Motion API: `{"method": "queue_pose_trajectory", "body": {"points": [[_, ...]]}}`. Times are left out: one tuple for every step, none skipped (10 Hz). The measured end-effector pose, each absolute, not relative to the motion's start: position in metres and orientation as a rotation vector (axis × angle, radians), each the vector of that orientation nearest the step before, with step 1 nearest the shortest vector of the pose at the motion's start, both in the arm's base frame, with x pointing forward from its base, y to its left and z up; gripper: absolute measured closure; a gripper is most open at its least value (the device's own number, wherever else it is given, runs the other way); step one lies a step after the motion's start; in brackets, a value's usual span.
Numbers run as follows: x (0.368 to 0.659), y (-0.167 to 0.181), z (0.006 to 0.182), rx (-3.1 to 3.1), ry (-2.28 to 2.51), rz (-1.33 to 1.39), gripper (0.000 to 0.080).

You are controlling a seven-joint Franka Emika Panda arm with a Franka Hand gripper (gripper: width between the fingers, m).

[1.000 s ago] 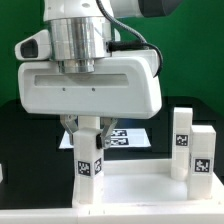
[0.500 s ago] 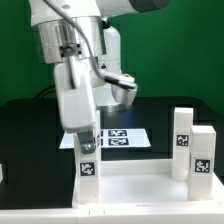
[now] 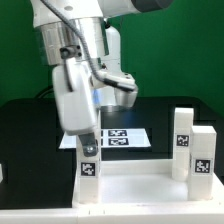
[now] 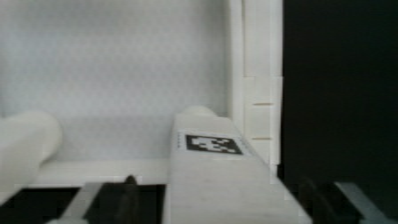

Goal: Assemble desk

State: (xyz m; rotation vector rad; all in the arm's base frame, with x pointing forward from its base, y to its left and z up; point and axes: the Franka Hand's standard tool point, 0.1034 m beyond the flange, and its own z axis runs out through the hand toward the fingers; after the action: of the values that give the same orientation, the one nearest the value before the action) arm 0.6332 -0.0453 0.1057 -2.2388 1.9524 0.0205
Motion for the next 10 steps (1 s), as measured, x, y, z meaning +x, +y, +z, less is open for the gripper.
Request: {"method": "queue_pose_trajectory", "body": {"points": [[0.633,-0.047,0.105,-2.406,1.735,-0.001,0.0215],[0.63,-0.044,0.105,-2.546,1.528,0.014,0.0215],[0.631,-0.045,0.105,-2.557,1.508,0.005,0.0161],[0.63,-0.045,0.105,-2.631,1.38,-0.007,0.0153],[0.63,-0.046,0.105,-2.688,1.268,-0.018,0.0153],[0.631,-0.046,0.105,-2.779,1.092,-0.038,0.0153],[0.634,-0.046,0.11,-2.938,0.733,-0.099,0.0151],[0.637,-0.049,0.11,-2.99,0.542,-0.16,0.0151],[0.636,-0.054,0.109,-2.996,0.576,-0.221,0.0151],[0.634,-0.052,0.108,-2.977,0.645,-0.195,0.0268]]}}
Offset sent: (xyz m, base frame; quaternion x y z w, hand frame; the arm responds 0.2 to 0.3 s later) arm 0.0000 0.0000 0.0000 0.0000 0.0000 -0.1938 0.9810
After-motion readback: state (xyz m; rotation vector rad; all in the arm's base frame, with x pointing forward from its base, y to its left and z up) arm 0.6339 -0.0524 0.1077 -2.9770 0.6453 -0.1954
